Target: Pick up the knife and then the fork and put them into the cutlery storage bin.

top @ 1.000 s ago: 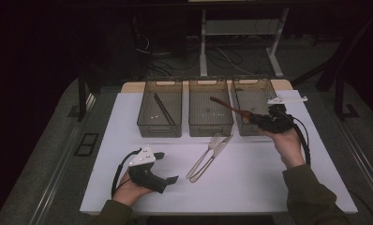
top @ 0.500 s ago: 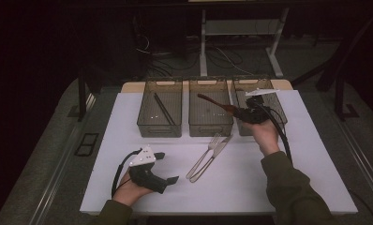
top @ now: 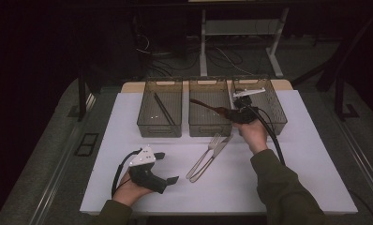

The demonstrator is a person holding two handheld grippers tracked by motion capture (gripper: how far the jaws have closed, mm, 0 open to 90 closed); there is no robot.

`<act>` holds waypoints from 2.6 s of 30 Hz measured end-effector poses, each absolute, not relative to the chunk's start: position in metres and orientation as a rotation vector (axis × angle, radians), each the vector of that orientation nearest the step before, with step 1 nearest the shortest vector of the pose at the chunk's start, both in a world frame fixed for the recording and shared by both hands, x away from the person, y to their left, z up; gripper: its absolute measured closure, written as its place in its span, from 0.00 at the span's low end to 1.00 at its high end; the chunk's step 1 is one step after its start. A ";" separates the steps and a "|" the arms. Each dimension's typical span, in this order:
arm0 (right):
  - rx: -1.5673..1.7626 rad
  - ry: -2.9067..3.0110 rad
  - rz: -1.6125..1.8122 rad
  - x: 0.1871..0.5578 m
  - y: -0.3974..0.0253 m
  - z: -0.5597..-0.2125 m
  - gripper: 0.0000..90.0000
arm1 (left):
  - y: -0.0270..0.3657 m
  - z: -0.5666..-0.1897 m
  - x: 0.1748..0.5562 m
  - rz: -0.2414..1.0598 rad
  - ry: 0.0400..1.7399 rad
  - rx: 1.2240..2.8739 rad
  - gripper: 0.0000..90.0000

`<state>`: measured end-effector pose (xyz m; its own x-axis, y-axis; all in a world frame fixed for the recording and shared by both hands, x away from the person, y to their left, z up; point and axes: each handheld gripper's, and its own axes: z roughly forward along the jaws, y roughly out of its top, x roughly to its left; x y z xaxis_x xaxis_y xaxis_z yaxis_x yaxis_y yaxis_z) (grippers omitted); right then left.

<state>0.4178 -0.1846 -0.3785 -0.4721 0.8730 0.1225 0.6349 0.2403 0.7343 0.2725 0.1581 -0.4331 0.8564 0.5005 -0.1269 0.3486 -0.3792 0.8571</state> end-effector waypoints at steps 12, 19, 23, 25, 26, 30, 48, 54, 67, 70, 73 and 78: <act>1.353 2.218 1.171 0.413 -0.188 -0.373 0.66 | 0.158 -0.433 0.272 0.186 0.624 2.003 0.00; 1.312 2.222 1.251 0.400 -0.203 -0.364 0.59 | 0.158 -0.433 0.272 0.187 0.623 2.006 0.00; 1.284 2.224 1.273 0.390 -0.211 -0.360 0.56 | 0.158 -0.433 0.272 0.189 0.624 2.008 0.00; 1.266 2.231 1.281 0.384 -0.215 -0.358 0.56 | 0.158 -0.433 0.272 0.189 0.624 2.008 0.00; 1.255 2.235 1.287 0.381 -0.217 -0.357 0.56 | 0.158 -0.434 0.272 0.189 0.626 2.008 0.00; 1.230 2.253 1.314 0.370 -0.224 -0.356 0.55 | 0.158 -0.434 0.273 0.190 0.627 2.009 0.00; 1.159 2.374 1.308 0.343 -0.241 -0.384 0.71 | 0.158 -0.433 0.272 0.203 0.625 2.018 0.00; 1.139 2.420 1.272 0.343 -0.231 -0.395 0.80 | 0.158 -0.433 0.272 0.201 0.625 2.017 0.00; 1.091 2.486 1.255 0.342 -0.214 -0.407 0.88 | 0.158 -0.433 0.272 0.206 0.627 2.020 0.00; 1.075 2.500 1.263 0.341 -0.210 -0.407 0.91 | 0.158 -0.433 0.272 0.205 0.628 2.018 0.00; 1.053 2.514 1.269 0.342 -0.206 -0.408 0.94 | 0.158 -0.433 0.272 0.203 0.631 2.012 0.00; 1.040 2.537 1.254 0.345 -0.199 -0.411 0.98 | 0.158 -0.433 0.272 0.203 0.630 2.014 0.00</act>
<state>0.3450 -0.1987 -0.4110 -0.7549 0.6307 0.1801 0.5260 0.4181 0.7406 0.2719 0.1577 -0.4333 0.8515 0.5116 -0.1150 0.3481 -0.3876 0.8536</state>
